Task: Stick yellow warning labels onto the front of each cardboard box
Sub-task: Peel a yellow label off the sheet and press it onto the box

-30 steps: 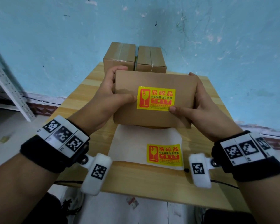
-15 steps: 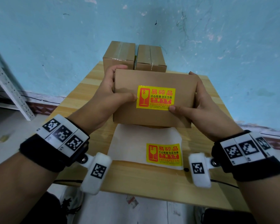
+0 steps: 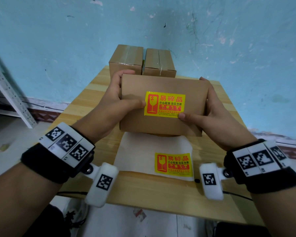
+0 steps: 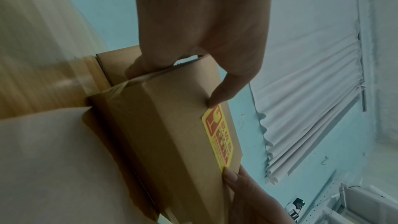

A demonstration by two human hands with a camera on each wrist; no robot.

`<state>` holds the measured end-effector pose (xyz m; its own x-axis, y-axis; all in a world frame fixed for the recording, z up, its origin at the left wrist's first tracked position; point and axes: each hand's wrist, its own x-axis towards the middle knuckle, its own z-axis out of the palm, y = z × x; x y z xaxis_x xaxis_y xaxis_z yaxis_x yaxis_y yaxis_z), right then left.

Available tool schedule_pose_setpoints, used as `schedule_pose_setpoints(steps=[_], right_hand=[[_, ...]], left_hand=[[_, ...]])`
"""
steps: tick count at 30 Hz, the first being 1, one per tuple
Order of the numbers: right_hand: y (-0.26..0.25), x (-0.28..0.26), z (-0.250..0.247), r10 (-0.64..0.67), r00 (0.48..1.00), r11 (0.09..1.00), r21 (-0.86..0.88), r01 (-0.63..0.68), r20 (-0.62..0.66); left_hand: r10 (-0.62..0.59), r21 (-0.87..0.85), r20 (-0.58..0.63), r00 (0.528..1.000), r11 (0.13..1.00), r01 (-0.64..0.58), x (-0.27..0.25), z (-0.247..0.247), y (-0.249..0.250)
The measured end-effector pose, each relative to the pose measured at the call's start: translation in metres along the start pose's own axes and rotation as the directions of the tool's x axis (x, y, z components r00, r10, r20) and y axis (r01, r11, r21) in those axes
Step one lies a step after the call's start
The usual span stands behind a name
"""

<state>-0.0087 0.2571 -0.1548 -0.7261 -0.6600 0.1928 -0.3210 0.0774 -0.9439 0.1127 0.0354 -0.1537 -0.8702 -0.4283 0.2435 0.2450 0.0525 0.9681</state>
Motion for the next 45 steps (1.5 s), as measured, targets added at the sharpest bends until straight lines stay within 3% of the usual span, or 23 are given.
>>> schedule_pose_setpoints(steps=[10, 26, 31, 36, 40, 45], right_hand=[[-0.001, -0.001, 0.001, 0.003, 1.0, 1.0, -0.016, -0.003, 0.003], [-0.001, -0.002, 0.002, -0.01, 1.0, 1.0, -0.004, 0.01, 0.009], [-0.003, 0.0, -0.001, -0.003, 1.0, 1.0, 0.008, 0.003, 0.02], [-0.001, 0.001, -0.001, 0.0, 1.0, 1.0, 0.026, -0.001, 0.007], [-0.001, 0.0, -0.001, 0.004, 1.0, 1.0, 0.03, -0.004, 0.002], [-0.001, -0.001, -0.001, -0.001, 1.0, 1.0, 0.018, 0.001, -0.013]], left_hand=[[0.049, 0.097, -0.055, 0.997, 0.994, -0.044, -0.005, 0.009, 0.005], [0.04, 0.135, -0.027, 0.999, 0.99, -0.036, -0.005, 0.004, 0.007], [0.128, 0.116, -0.016, 0.992, 0.985, -0.125, -0.007, 0.0, 0.004], [0.258, 0.321, 0.069, 0.964, 0.909, -0.267, -0.003, -0.005, -0.002], [0.191, 0.488, 0.109, 0.975, 0.845, -0.22, -0.003, -0.01, -0.008], [0.207, 0.512, -0.002, 0.978, 0.841, -0.177, -0.009, -0.011, 0.0]])
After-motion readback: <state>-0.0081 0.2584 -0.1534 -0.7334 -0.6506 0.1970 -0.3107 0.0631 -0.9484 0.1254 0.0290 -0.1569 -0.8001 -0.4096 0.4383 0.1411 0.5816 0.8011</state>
